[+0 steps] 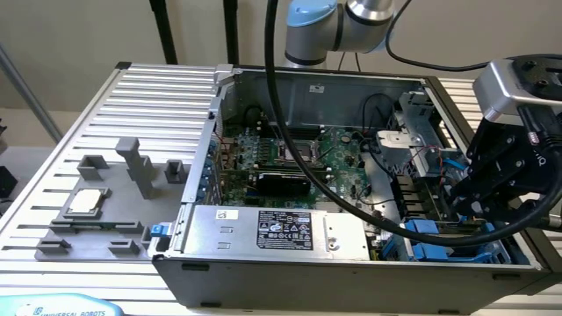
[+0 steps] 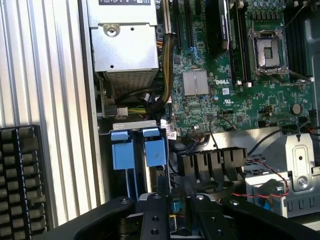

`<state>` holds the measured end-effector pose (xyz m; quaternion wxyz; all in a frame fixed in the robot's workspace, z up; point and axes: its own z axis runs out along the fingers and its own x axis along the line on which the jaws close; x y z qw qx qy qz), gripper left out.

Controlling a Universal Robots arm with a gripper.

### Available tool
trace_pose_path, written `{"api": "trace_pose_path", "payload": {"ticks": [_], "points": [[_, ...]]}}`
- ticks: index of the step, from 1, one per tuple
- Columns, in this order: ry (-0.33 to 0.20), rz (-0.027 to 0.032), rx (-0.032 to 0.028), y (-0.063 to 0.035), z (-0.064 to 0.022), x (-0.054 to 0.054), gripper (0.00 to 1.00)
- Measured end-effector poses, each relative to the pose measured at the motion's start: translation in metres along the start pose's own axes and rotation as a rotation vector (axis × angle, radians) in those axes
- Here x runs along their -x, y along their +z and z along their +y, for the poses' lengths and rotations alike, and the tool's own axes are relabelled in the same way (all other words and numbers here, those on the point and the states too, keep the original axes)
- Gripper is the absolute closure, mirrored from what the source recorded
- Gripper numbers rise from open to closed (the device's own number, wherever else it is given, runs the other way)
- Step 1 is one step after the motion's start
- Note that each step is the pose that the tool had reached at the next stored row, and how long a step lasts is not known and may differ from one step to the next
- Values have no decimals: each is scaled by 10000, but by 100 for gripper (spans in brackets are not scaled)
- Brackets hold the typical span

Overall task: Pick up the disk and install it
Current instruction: 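Insert the second disk wire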

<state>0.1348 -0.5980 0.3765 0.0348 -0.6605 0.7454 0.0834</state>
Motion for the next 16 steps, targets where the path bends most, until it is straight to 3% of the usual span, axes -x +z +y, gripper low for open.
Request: {"api": "trace_pose_path", "payload": {"ticks": [1, 2, 5, 10, 16], "points": [[0, 1, 0, 1, -4, 8, 74], [0, 2, 0, 3, -10, 16, 67], [1, 17, -2, 16, -39, 37, 67], [11, 157, -20, 68, -69, 46, 67], [17, 261, -33, 128, -81, 76, 69]]}}
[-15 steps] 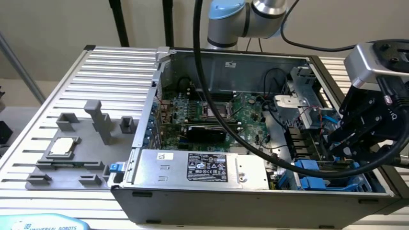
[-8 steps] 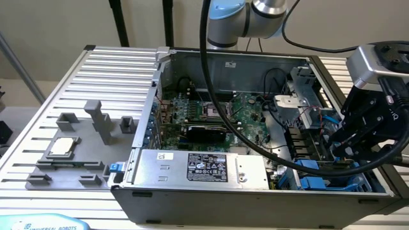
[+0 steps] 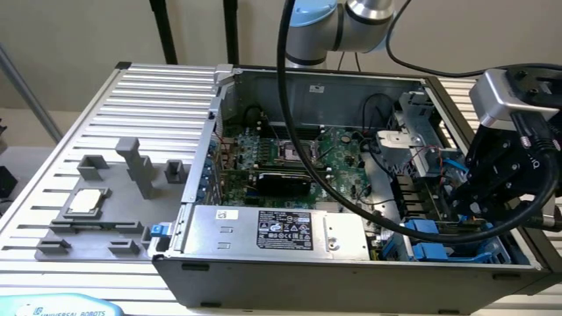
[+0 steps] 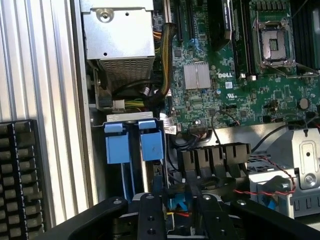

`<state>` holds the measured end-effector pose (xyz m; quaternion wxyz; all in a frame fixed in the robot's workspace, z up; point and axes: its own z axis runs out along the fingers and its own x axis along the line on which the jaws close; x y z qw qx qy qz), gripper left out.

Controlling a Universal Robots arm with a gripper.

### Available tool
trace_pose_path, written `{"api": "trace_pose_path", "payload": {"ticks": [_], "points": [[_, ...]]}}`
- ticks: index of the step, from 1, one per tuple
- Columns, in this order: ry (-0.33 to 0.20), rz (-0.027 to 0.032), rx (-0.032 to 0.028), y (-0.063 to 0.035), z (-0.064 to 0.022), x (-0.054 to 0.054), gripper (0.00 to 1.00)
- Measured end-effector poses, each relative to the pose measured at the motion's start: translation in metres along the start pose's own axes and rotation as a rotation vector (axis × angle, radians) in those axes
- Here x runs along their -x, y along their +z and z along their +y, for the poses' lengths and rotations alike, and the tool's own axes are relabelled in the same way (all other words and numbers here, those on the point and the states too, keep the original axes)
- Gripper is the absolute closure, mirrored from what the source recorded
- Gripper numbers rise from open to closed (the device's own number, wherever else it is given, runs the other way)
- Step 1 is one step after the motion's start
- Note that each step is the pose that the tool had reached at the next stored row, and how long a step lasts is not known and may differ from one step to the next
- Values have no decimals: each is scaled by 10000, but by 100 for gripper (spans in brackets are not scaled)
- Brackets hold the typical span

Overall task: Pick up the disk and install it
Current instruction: 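Insert the second disk wire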

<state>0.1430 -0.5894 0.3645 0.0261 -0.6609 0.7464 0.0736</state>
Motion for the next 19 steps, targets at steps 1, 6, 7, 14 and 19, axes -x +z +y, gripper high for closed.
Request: {"api": "trace_pose_path", "payload": {"ticks": [1, 6, 7, 14, 19], "points": [[1, 20, -2, 4, 0, 7, 76], [2, 59, -15, 15, 1, 17, 83], [-2, 57, -32, 16, 8, 17, 83], [-160, 19, -393, 37, 100, -3, 83], [-338, -4, -650, 72, 141, -15, 83]]}}
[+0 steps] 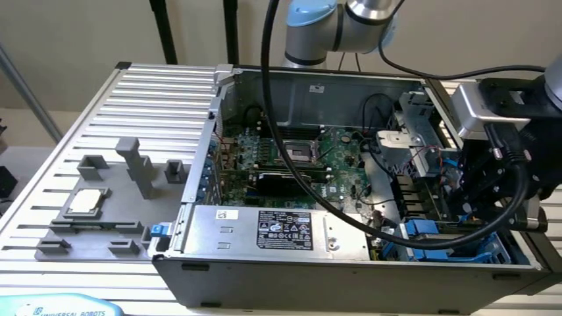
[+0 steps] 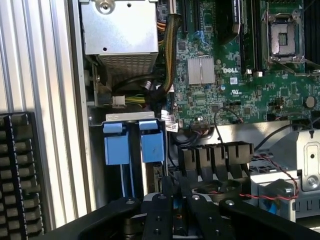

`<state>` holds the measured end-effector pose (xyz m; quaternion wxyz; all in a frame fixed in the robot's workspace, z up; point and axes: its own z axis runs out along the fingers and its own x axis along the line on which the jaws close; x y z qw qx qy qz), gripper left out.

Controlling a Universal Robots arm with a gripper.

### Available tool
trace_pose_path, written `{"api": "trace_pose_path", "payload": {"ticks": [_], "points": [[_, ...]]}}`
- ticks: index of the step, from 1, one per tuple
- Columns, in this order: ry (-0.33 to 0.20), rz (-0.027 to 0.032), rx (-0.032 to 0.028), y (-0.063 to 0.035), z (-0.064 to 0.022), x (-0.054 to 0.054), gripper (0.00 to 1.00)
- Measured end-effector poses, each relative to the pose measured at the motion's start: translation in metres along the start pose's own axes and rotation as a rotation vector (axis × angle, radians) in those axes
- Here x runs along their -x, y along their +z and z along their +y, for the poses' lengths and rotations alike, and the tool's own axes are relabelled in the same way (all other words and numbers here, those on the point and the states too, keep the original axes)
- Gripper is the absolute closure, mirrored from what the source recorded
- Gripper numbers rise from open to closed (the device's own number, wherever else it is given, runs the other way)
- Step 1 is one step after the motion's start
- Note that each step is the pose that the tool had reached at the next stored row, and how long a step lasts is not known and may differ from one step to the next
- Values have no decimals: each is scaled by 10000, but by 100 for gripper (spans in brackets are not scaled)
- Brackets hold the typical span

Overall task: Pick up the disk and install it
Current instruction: 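Insert the second disk wire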

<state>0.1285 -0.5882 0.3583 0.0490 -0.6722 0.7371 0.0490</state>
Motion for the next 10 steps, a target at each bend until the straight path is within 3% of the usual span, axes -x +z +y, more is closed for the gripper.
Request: {"api": "trace_pose_path", "payload": {"ticks": [6, 10], "points": [[-81, 38, -94, 50, 41, -11, 83], [-111, 156, -273, 60, 46, -13, 83]]}}
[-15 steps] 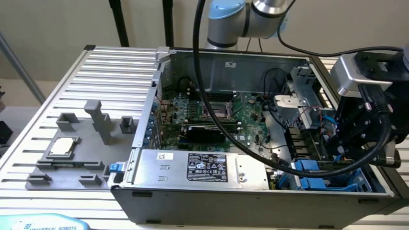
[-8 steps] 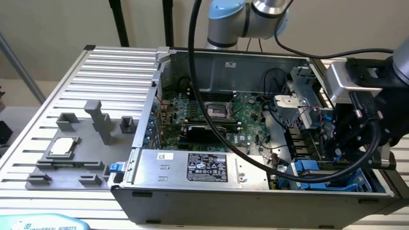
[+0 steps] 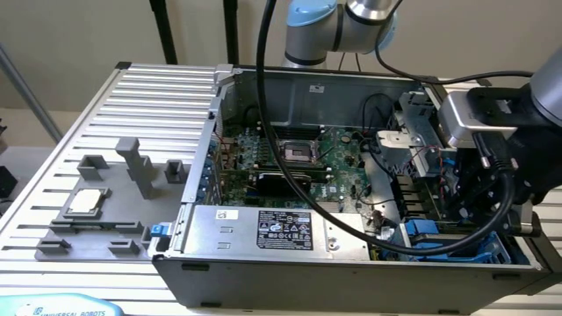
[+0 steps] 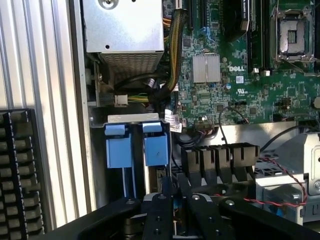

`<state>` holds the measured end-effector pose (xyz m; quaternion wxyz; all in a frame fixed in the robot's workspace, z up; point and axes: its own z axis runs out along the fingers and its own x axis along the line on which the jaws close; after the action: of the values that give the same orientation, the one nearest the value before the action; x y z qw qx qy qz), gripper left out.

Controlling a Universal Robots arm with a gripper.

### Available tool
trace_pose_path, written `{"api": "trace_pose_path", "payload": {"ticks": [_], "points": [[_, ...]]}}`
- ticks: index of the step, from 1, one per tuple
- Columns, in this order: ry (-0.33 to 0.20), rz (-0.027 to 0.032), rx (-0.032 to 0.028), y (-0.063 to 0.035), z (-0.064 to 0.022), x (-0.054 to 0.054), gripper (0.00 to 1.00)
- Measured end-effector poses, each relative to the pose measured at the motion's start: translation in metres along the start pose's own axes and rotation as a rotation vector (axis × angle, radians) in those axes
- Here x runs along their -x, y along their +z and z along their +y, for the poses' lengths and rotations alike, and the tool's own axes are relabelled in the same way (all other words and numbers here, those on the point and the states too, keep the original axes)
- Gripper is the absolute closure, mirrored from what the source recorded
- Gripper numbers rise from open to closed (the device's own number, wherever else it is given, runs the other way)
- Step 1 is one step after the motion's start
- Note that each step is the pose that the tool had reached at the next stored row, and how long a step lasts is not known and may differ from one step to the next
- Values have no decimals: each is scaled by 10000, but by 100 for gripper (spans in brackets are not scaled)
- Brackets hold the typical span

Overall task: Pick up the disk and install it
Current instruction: 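Insert the second disk wire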

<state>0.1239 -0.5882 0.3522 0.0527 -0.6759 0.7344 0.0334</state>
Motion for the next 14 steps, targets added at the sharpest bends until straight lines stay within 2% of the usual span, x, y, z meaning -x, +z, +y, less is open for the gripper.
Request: {"api": "trace_pose_path", "payload": {"ticks": [2, 3, 7, 14], "points": [[-12, 63, -75, 6, 6, -1, 83], [-16, 81, -90, 13, 11, -3, 83], [-29, 141, -112, 37, 22, -6, 83], [-43, 309, -172, 83, 27, -12, 83]]}}
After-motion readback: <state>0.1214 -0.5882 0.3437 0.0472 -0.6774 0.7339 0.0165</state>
